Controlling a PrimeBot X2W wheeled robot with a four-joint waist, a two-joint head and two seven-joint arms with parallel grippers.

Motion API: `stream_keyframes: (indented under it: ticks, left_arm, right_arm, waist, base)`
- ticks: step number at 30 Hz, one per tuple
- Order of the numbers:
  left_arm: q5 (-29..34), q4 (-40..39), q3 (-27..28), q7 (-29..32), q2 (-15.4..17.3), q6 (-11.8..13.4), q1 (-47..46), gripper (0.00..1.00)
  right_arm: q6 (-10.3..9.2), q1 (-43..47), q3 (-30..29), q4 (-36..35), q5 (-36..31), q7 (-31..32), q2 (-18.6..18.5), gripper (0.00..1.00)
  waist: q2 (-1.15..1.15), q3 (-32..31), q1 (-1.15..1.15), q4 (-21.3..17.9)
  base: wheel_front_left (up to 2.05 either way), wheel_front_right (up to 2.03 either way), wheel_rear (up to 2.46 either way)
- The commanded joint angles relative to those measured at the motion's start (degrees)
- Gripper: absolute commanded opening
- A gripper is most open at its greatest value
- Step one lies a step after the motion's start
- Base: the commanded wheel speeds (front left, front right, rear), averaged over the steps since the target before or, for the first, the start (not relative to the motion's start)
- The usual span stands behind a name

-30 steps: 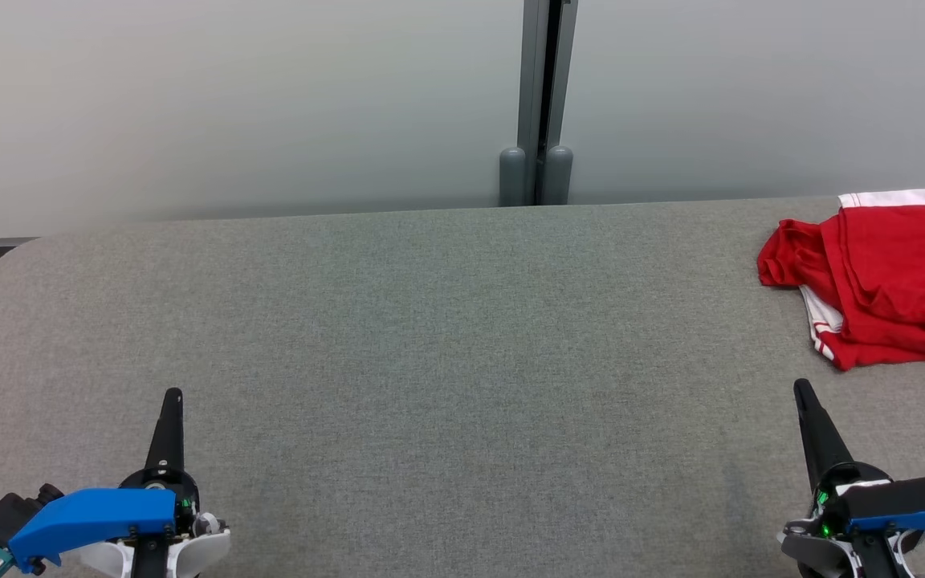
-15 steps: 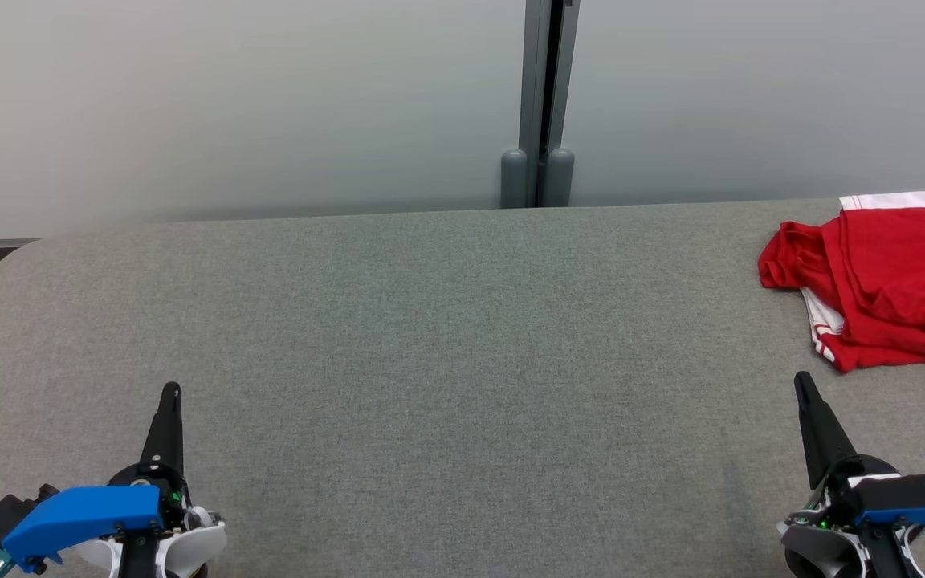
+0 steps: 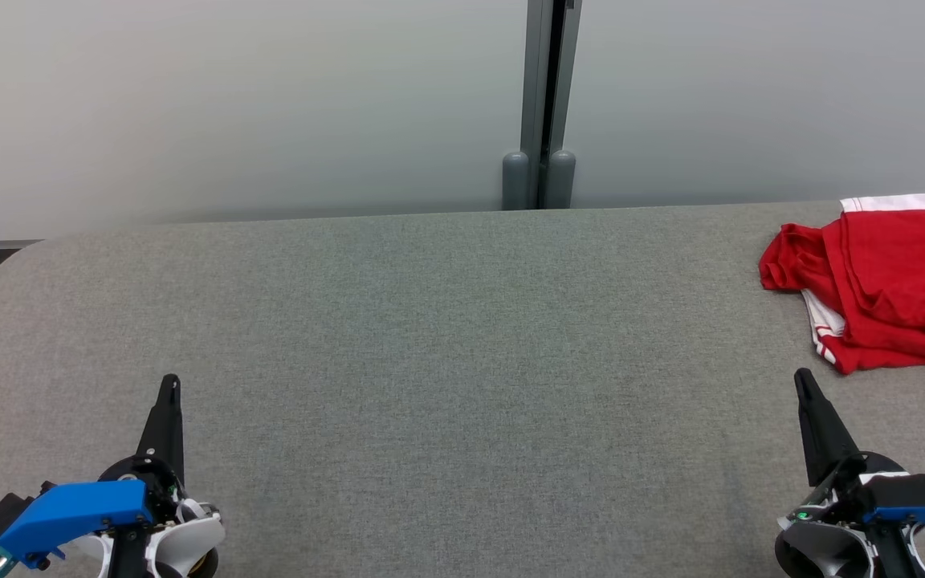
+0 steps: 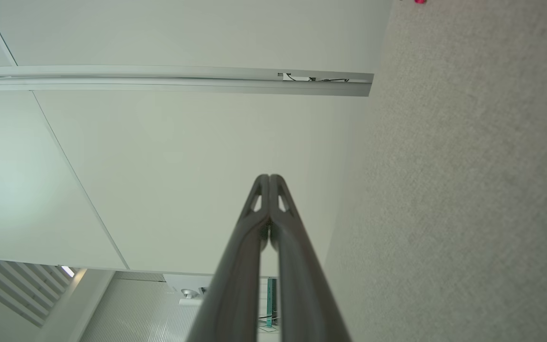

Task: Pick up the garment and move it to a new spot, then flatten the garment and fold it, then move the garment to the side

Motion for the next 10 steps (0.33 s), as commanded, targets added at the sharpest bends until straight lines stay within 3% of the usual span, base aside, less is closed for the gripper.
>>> stream_keyframes:
  ticks: [1,10]
  left_arm:
    - [-1.21,-0.26,0.19,0.32,-0.11,-0.65,-0.83,0.0]
    - [-1.42,-0.24,0.21,0.45,-0.11,-0.5,-0.77,0.0]
  right_arm:
    - [0.02,-0.8,-0.22,0.19,1.18,0.32,0.15,0.0]
    - [0.02,-0.81,-0.22,0.19,1.39,0.44,0.15,0.0]
  waist:
    - [0.0,-0.02,0.0,0.01]
    - [0.0,-0.04,0.0,0.03]
  base:
    - [0.0,0.0,0.0]
    - [0.0,0.0,0.0]
